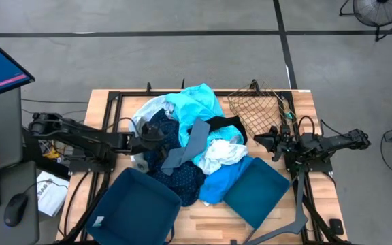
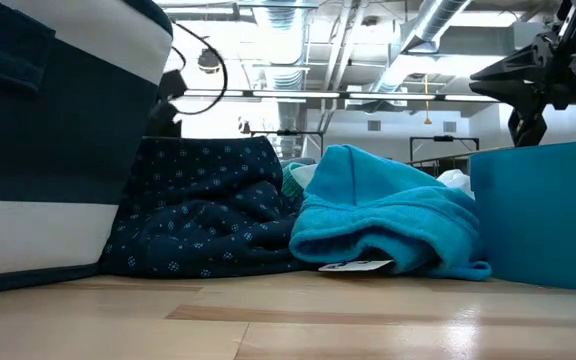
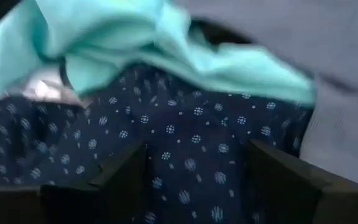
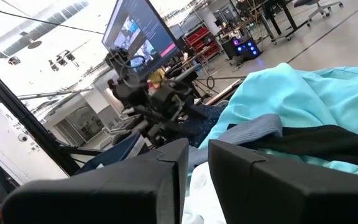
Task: Pick & Place Cloths
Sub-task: Put the blue shirt into the laundry organizer
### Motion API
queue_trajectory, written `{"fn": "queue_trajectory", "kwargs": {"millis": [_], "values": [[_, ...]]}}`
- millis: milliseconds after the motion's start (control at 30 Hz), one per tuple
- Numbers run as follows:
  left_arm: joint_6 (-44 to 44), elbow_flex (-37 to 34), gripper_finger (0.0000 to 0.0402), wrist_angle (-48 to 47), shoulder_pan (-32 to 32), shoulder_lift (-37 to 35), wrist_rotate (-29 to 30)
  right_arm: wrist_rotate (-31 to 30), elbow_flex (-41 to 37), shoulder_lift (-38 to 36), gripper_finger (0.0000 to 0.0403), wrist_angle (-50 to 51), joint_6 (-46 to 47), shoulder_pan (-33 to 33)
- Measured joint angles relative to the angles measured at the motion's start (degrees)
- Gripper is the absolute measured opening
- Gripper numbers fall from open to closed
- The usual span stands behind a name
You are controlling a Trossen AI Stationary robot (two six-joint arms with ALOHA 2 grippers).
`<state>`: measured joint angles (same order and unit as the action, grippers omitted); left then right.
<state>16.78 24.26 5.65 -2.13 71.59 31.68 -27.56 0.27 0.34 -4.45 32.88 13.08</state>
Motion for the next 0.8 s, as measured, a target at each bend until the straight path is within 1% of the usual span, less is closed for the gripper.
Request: {"fn": "queue_trajectory", "kwargs": {"millis": [133, 200, 233, 300, 400, 467, 500, 633, 800], "values": [[0.6, -0.8, 0.0262, 1.9, 0.0, 4.4, -0.7, -1.2, 0.0, 0.0, 0.0061, 0.0, 0.2, 0.0], [2.1, -0.8, 0.0246, 2.0, 0.0, 6.7, -1.7, -1.9, 0.0, 0.0, 0.0061, 0.0, 0.2, 0.0], [3.1, -0.8, 0.0232, 1.9, 0.0, 7.7, -2.2, -2.3, 0.0, 0.0, 0.0061, 0.0, 0.2, 0.0], [5.5, -0.7, 0.019, 2.2, 0.0, 9.4, -3.6, -2.6, 0.0, 0.0, 0.0061, 0.1, 0.2, 0.0], [10.0, -0.7, 0.0098, 2.1, 0.0, 9.8, -5.9, -2.6, 0.0, 0.0, 0.0061, 0.1, 0.2, 0.0], [12.5, -0.8, 0.0033, 1.7, 0.0, 8.1, -8.1, -2.6, 0.0, 0.0, 0.0061, 0.1, 0.2, 0.0], [13.7, -0.8, 0.0018, 1.7, 0.0, 7.0, -8.8, -2.6, 0.0, 0.0, 0.0061, 0.1, 0.1, 0.0], [15.5, 0.0, 0.0004, 1.4, 0.0, 0.0, -9.6, -2.6, 0.0, 0.0, 0.0061, 0.2, 0.0, 0.0], [14.7, 4.2, 0.0001, 1.6, 0.0, -9.6, -8.1, -2.6, 0.0, 0.0, 0.0061, 0.2, -0.3, 0.0]]}}
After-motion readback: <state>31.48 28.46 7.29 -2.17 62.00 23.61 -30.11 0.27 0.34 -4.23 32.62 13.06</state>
